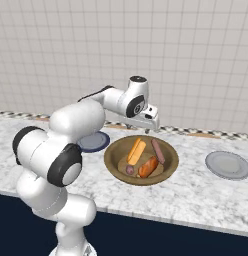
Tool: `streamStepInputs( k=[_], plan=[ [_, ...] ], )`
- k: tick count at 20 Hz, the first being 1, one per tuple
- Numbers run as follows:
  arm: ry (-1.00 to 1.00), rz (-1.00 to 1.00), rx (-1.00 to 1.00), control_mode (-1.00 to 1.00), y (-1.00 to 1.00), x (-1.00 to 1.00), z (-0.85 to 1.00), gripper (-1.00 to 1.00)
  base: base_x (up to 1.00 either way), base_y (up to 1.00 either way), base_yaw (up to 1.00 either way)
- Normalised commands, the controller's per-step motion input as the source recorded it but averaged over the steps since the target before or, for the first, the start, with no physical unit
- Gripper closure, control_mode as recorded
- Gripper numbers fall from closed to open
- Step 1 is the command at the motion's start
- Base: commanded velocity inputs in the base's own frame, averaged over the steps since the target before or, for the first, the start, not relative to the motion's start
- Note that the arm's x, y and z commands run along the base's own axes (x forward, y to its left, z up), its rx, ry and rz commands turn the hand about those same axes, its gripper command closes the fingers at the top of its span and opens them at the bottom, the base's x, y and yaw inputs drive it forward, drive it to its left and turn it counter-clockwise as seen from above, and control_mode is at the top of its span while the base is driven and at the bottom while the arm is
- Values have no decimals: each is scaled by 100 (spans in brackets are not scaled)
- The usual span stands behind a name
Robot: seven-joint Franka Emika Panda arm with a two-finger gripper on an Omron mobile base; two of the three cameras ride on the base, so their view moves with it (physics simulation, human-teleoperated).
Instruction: Place one bun and one sausage from the bowl on each plate.
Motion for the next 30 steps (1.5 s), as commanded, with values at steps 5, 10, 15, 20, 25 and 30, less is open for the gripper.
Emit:
streamStepInputs(
  k=[5,10,15,20,25,30],
  plan=[
    [0,0,0,-100,21,0,-58,-100,0,0,0],
    [0,0,0,-100,3,11,-66,-100,0,0,0],
    [0,-5,0,-100,3,17,-53,-100,0,0,0],
    [0,-4,0,-100,1,1,-37,-100,0,0,0],
    [0,-4,0,-100,2,16,-29,-100,0,0,0],
    [0,-4,0,-100,1,37,-11,-100,0,0,0]
  ],
)
